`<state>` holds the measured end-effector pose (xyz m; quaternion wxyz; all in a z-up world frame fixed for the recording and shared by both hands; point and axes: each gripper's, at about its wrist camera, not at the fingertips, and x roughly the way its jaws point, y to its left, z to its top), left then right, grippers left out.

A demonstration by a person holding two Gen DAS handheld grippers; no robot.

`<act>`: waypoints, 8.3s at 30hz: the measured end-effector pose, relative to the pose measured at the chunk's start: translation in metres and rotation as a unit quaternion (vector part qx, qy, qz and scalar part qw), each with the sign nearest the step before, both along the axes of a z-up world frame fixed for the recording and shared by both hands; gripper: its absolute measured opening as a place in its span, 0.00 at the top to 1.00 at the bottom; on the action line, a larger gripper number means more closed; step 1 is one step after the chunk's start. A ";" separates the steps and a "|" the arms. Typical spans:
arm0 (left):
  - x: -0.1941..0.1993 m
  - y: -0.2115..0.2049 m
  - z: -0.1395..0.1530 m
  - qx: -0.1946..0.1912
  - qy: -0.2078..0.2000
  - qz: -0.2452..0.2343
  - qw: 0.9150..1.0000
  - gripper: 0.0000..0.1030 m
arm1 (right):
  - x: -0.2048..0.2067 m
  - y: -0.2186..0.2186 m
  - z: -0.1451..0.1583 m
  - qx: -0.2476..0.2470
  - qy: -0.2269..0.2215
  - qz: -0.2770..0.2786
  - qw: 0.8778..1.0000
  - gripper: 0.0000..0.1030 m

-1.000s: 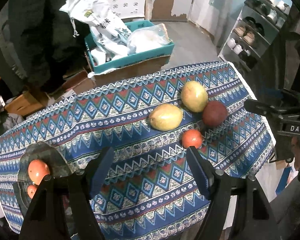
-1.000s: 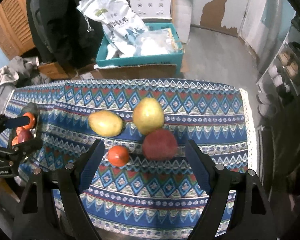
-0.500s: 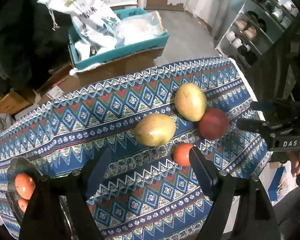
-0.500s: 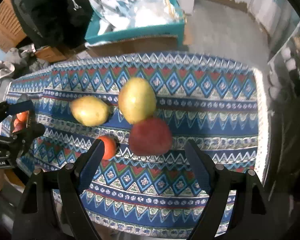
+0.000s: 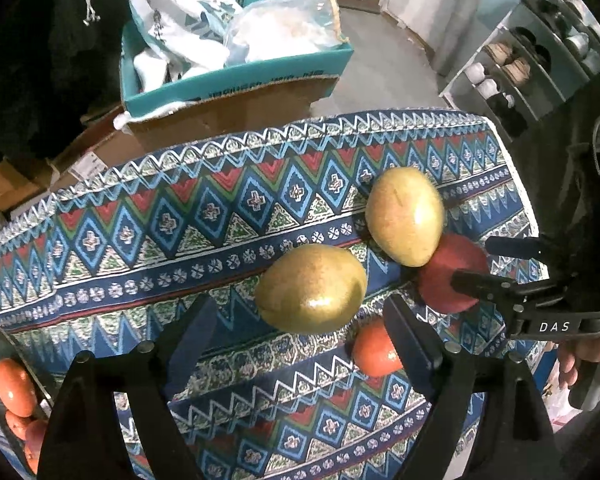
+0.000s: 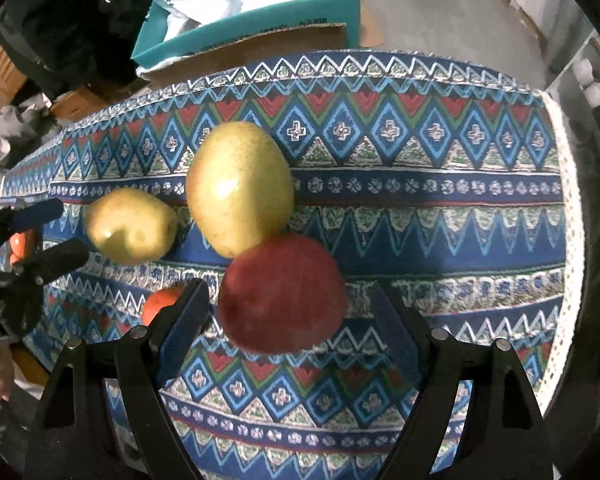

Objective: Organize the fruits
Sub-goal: 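Grasp a yellow pear with the left tool while the right tool grasps a red apple, then lift and carry the pear and red apple toward the glass bowl, then lower the pear and red apple into the bowl and open both tools, then move both tools back toward the remaining yellow pear and tangerine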

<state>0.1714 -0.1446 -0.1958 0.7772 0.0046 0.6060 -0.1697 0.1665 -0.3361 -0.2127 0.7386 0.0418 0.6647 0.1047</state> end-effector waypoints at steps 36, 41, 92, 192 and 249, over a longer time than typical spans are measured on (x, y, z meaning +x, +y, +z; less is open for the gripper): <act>-0.012 -0.034 -0.048 0.029 -0.016 -0.042 0.999 0.26 | -0.008 0.014 -0.016 -0.022 -0.028 0.016 0.999 0.26; -0.021 -0.025 -0.031 0.028 -0.027 -0.043 0.998 0.26 | -0.013 0.012 0.005 -0.015 -0.050 0.011 0.999 0.26; -0.138 0.136 0.129 0.001 -0.139 0.039 0.989 0.26 | -0.075 0.155 0.181 0.078 -0.200 0.127 0.968 0.26; -0.170 0.294 0.008 0.007 -0.006 0.199 0.980 0.27 | -0.043 0.383 0.060 0.071 -0.087 0.243 0.963 0.24; -0.151 0.190 0.118 0.047 -0.161 0.122 0.978 0.22 | -0.094 0.200 0.170 0.004 -0.237 0.158 0.959 0.21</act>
